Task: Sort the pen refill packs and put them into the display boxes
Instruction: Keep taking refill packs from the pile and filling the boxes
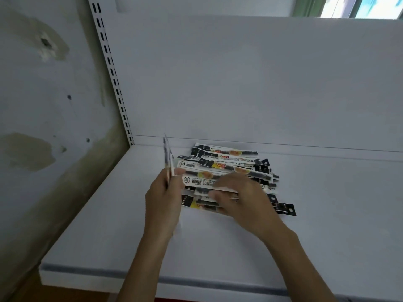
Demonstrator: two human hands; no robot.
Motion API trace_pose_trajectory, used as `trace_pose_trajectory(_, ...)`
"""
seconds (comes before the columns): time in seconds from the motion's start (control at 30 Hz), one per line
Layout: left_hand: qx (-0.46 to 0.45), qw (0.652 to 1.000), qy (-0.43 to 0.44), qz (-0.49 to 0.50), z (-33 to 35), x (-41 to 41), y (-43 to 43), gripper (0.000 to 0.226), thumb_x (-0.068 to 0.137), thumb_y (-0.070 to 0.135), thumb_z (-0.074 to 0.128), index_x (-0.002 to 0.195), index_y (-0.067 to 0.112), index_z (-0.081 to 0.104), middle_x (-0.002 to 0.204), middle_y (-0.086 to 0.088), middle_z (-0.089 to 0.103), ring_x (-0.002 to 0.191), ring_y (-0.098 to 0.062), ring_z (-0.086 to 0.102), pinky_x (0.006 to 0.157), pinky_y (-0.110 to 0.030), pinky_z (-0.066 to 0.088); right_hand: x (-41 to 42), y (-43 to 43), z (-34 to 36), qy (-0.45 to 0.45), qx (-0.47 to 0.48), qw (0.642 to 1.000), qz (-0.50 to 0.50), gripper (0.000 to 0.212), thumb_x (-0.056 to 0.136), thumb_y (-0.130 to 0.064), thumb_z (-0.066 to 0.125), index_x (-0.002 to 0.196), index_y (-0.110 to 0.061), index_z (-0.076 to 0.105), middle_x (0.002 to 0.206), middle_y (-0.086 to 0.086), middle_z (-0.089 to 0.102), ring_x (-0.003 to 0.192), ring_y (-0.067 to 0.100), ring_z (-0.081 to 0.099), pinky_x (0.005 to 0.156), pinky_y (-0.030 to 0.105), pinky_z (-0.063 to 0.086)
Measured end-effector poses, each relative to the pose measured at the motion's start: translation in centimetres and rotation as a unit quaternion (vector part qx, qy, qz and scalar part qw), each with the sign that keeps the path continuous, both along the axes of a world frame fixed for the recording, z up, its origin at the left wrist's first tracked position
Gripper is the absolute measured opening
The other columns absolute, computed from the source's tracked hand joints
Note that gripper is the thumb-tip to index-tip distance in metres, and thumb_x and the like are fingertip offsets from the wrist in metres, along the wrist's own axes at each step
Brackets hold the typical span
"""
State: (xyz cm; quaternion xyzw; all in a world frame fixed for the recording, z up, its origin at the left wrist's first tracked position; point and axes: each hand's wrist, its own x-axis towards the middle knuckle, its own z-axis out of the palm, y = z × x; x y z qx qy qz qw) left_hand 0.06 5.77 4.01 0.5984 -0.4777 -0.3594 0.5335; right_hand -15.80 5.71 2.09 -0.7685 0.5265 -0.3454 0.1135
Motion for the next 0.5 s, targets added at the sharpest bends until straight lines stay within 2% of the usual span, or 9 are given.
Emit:
trace_pose_trajectory(0.07, 0.007, 0.998, 0.056, -0.004, 0.1, 0.6, 0.2, 0.025, 0.092, 0.012, 0.043, 0.081, 0.021, 0.064, 0.083, 0.005, 0.060, 0.078, -0.004, 0.052, 0.063, -0.017, 0.035, -0.9, -1.3, -0.4, 0.078, -0.029, 0.995, -0.060, 0.027, 0.083, -0.026, 0.065, 0.108, -0.016, 0.065, 0.112, 0.000, 0.063, 0.106, 0.019, 0.055, 0.086, 0.031, 0.043)
trace_pose_trajectory(0.13, 0.002, 0.995, 0.101, -0.027, 0.3, 1.0, 0.3, 0.030, 0.092, 0.010, 0.041, 0.079, 0.024, 0.064, 0.088, 0.006, 0.064, 0.086, -0.007, 0.057, 0.070, -0.020, 0.039, -1.2, -1.8, -0.9, 0.132, 0.015, 0.988, -0.078, 0.032, 0.083, -0.024, 0.064, 0.114, -0.018, 0.062, 0.117, -0.001, 0.059, 0.112, 0.021, 0.050, 0.089, 0.034, 0.039)
trace_pose_trajectory(0.17, -0.002, 0.992, 0.120, -0.038, 0.2, 1.2, 0.3, 0.031, 0.092, 0.008, 0.041, 0.079, 0.024, 0.064, 0.084, 0.006, 0.066, 0.085, -0.010, 0.060, 0.071, -0.022, 0.044, -1.2, -1.9, -1.0, 0.136, 0.028, 0.987, -0.085, 0.030, 0.084, -0.024, 0.063, 0.113, -0.019, 0.062, 0.114, -0.001, 0.058, 0.109, 0.020, 0.050, 0.086, 0.032, 0.039)
trace_pose_trajectory(0.23, -0.008, 0.987, 0.150, -0.049, 0.3, 1.5, 0.2, 0.034, 0.092, 0.002, 0.039, 0.080, 0.022, 0.063, 0.065, 0.006, 0.065, 0.066, -0.011, 0.061, 0.064, -0.025, 0.050, -1.0, -1.8, -0.8, 0.126, 0.025, 0.987, -0.093, 0.024, 0.086, -0.024, 0.061, 0.109, -0.022, 0.062, 0.105, -0.002, 0.058, 0.099, 0.019, 0.053, 0.076, 0.030, 0.044)
trace_pose_trajectory(0.3, -0.015, 0.988, 0.147, -0.049, 0.0, 1.8, 0.2, 0.034, 0.091, 0.000, 0.038, 0.082, 0.022, 0.062, 0.051, 0.007, 0.054, 0.047, -0.007, 0.048, 0.057, -0.026, 0.045, -0.7, -1.6, -0.3, 0.102, 0.036, 0.991, -0.080, 0.025, 0.087, -0.023, 0.059, 0.112, -0.025, 0.059, 0.100, -0.003, 0.058, 0.090, 0.016, 0.056, 0.074, 0.032, 0.049)
trace_pose_trajectory(0.43, -0.020, 0.988, 0.148, -0.038, -0.4, 2.0, 0.0, 0.024, 0.092, 0.005, 0.043, 0.080, 0.016, 0.061, 0.043, 0.014, 0.036, 0.039, -0.003, 0.030, 0.041, -0.013, 0.029, -0.5, -1.0, 0.8, 0.062, 0.079, 0.994, -0.039, 0.040, 0.092, -0.011, 0.052, 0.128, -0.029, 0.050, 0.110, 0.000, 0.059, 0.098, 0.017, 0.056, 0.081, 0.034, 0.051)
trace_pose_trajectory(0.5, -0.018, 0.986, 0.159, -0.041, -0.4, 1.6, -0.2, 0.020, 0.092, 0.008, 0.047, 0.077, 0.011, 0.059, 0.043, 0.013, 0.031, 0.039, -0.003, 0.026, 0.041, -0.015, 0.026, -0.6, -0.6, 1.1, 0.040, 0.071, 0.996, -0.033, 0.036, 0.092, -0.005, 0.048, 0.118, -0.026, 0.060, 0.110, 0.007, 0.059, 0.097, 0.023, 0.058, 0.074, 0.028, 0.053)
